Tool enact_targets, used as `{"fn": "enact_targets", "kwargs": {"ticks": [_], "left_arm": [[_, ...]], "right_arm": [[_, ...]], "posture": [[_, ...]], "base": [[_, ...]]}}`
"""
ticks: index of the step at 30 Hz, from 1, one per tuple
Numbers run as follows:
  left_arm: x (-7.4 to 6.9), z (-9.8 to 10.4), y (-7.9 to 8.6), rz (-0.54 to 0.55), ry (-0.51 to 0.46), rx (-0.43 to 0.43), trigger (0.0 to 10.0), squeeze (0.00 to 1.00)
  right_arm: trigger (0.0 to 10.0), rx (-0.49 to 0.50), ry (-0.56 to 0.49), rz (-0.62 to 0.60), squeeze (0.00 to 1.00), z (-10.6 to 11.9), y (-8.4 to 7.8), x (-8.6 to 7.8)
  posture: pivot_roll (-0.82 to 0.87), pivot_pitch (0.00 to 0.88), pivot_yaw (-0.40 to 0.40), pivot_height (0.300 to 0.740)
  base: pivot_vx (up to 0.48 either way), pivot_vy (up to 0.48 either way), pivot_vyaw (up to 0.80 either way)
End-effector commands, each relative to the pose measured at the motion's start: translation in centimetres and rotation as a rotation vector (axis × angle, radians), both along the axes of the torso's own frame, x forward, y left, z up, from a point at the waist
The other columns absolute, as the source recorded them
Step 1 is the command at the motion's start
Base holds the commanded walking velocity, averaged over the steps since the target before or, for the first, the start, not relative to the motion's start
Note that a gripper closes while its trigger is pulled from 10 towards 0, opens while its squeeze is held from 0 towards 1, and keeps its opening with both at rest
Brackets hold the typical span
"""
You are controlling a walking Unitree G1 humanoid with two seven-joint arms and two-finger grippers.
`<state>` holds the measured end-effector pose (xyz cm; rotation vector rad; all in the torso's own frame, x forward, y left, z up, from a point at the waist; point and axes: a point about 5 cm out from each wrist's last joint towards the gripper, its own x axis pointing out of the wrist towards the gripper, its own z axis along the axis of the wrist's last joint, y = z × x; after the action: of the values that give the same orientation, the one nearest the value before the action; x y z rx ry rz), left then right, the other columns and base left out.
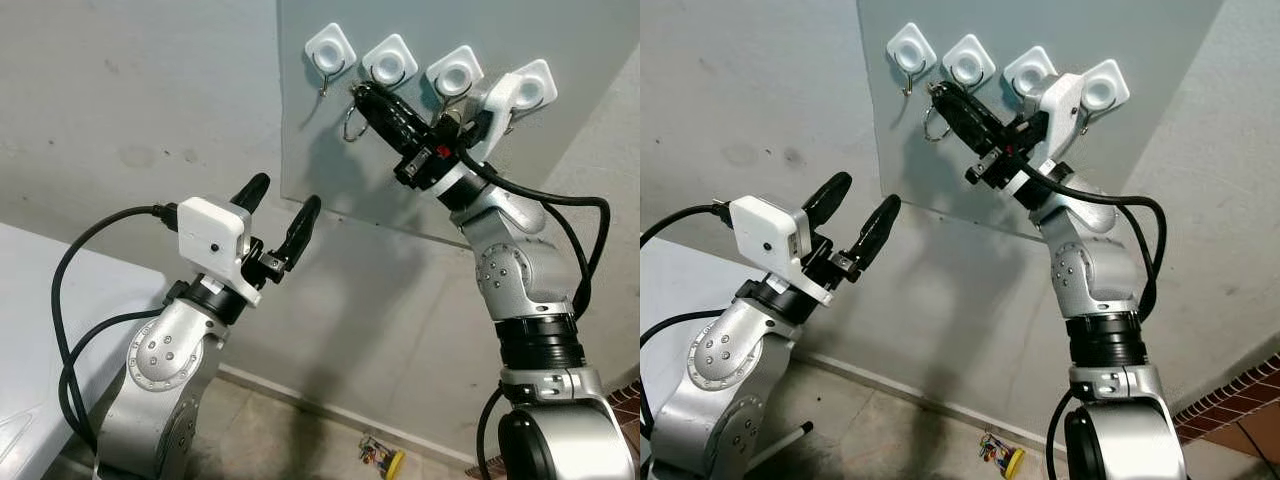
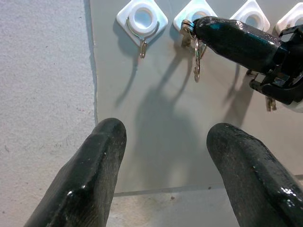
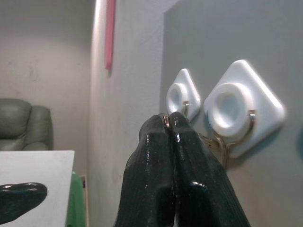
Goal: Hang keys on a hook
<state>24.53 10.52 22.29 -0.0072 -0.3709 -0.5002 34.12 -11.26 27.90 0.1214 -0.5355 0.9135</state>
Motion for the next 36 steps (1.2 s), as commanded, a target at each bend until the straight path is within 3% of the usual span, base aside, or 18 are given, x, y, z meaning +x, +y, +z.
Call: {"fn": "enact_targets", "kwargs": {"ticks": [1, 18, 36], "left_arm": [[-0.2, 0.5, -0.3, -0.018, -0.015, -0.002, 10.0, 0.00], [-0.2, 0.4, -0.5, -0.026, -0.011, -0.012, 10.0, 0.00], [-0.3, 0.3, -0.4, -0.022, 0.004, -0.029, 10.0, 0.00]], "right_arm": [[10.0, 0.034, -0.015, -0.033, 0.00, 0.6, -0.8, -0.2], [10.0, 0.062, -0.042, -0.027, 0.00, 1.5, -0.6, -0.7], [10.0, 0.013, -0.011, -0.088, 0.00, 0.7, -3.0, -1.0]], "posture": [[-0.04, 0.063, -0.034, 0.740], [-0.04, 0.049, -0.033, 0.740], [-0.06, 0.071, -0.030, 0.740]], "base": [[0.000, 0.000, 0.00], [0.000, 0.000, 0.00], [0.000, 0.000, 0.00]]}}
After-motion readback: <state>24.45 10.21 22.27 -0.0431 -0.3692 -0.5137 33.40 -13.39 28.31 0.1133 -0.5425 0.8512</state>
